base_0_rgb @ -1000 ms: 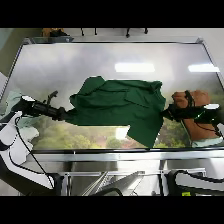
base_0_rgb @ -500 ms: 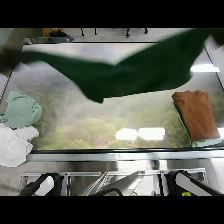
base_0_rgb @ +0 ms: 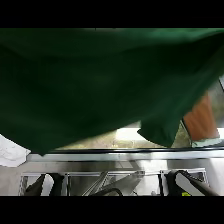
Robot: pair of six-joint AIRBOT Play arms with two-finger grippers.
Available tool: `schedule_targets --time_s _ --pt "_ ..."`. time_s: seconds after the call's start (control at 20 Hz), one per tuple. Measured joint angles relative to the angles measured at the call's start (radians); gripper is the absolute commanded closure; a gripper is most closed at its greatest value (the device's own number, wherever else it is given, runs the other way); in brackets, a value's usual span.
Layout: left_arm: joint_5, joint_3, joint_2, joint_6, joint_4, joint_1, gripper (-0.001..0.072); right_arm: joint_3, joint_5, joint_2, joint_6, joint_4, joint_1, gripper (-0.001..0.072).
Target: Fold the shirts.
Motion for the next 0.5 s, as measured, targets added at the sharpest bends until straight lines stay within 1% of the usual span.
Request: schedule_targets --time_s 0.15,0.3,0.4,0.5 --pt "-0.100 -0.099 -0.131 -0.029 0.038 -0.119 0.0692 -0.122 0.092 -0.096 0.026 -0.025 0.014 0.0690" --pt "-0.118 -0.243 -0.288 -0.011 0.169 -0.288 0.0692 -0.318 0.119 -0.208 0.023 -0.058 0.071 0.0691" --pt "-0.068 -0.322 -0.426 0.003 0.304 -0.394 0.0692 -0.459 0.068 -0.299 -0.011 -0.096 0.122 0.0690" --pt "-0.011 -0.351 -0.586 0.010 0.421 -0.467 0.0692 -0.562 -0.016 -0.408 -0.048 -0.127 0.163 0.0691"
